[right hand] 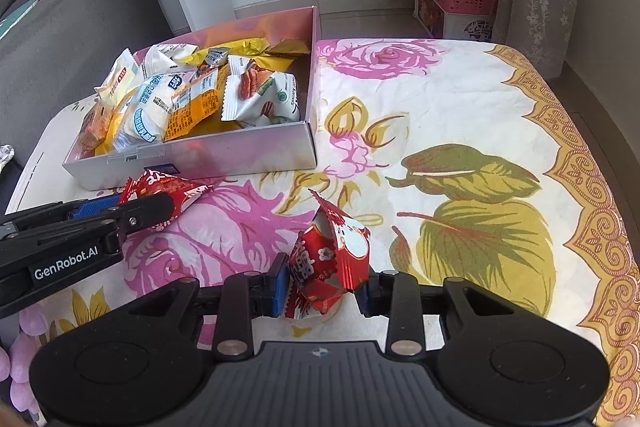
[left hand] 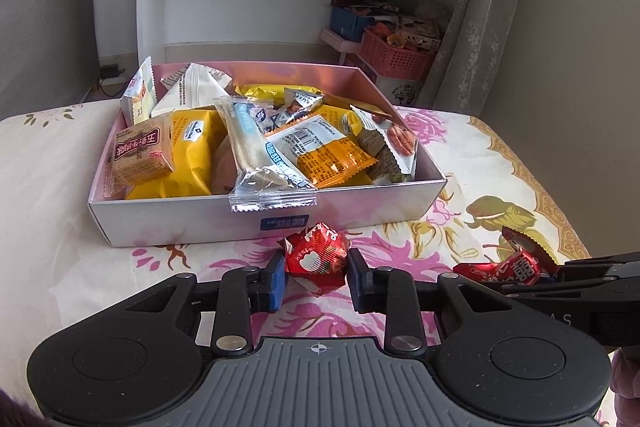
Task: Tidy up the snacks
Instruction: 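Carry both red candy packets into the box and open both grippers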
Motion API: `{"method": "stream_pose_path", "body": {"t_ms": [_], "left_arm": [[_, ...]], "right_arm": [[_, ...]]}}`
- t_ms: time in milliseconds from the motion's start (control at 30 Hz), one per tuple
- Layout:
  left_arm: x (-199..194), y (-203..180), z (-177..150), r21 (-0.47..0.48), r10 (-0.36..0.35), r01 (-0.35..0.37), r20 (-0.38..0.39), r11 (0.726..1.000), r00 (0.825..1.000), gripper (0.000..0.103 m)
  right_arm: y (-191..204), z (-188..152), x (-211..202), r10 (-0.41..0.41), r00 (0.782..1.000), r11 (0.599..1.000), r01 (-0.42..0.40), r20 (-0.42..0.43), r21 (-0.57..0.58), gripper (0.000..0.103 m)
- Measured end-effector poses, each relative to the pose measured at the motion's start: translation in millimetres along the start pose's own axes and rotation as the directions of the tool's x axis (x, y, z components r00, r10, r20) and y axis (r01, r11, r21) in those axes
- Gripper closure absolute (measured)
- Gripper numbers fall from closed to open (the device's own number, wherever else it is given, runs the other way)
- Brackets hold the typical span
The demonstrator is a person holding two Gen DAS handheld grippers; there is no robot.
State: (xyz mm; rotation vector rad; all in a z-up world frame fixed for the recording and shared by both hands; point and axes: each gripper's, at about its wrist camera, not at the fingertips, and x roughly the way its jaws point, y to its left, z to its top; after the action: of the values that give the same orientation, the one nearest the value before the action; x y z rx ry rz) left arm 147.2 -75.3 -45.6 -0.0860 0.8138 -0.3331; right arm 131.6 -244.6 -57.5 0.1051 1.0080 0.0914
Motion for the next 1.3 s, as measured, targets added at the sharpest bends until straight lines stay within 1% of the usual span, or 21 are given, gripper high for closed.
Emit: {"method": "stream_pose_path", "body": {"t_ms": [200,467,700,900,967,1100,1300], "left_arm": [[-10.0,2.5,-1.1,-0.009,-0.008,0.008,-0.015,1.000,1.000,0.075],[-30.6,11.6,2.2,-0.030,-0.029,0.029,-0.004,0.999,1.000,0.075],[-52.9,23.0,10.7,-0.055,-0.042,0.045,0.040,0.998,0.998,0.075],[-66.4,33.0,24.5,-0.105,-0.046,0.056,0.096,0.993,0.994,0.075],[-64.9,36.2,32.3,-0.118,-0.037,0.050,0.108,0.992,0.993,0.075],[-54.4,40.8,48.1,-0.125,-0.017,0.031,0.109,0.992,0.994,0.075],[-21.9,43.1,79.5,-0.135,-0.013,0.028,0.111,0.990,0.994,0.075]], "right_arm": [[1.4,2.8,-4.4,0.010,1.000,1.000,-0.010,0.009,0.015,0.078],[6.8,8.5,-12.0,0.041,0.999,0.998,-0.042,0.032,0.037,0.078],[10.2,21.3,-24.8,0.055,0.995,0.997,-0.060,0.085,0.055,0.078],[9.7,38.5,-42.8,0.111,0.981,0.987,-0.128,0.161,0.098,0.078],[9.9,45.1,-42.6,0.125,0.977,0.982,-0.147,0.174,0.118,0.078],[11.5,61.3,-36.1,0.131,0.972,0.978,-0.159,0.196,0.134,0.078],[14.1,93.0,-18.6,0.140,0.966,0.977,-0.170,0.219,0.126,0.078]]}}
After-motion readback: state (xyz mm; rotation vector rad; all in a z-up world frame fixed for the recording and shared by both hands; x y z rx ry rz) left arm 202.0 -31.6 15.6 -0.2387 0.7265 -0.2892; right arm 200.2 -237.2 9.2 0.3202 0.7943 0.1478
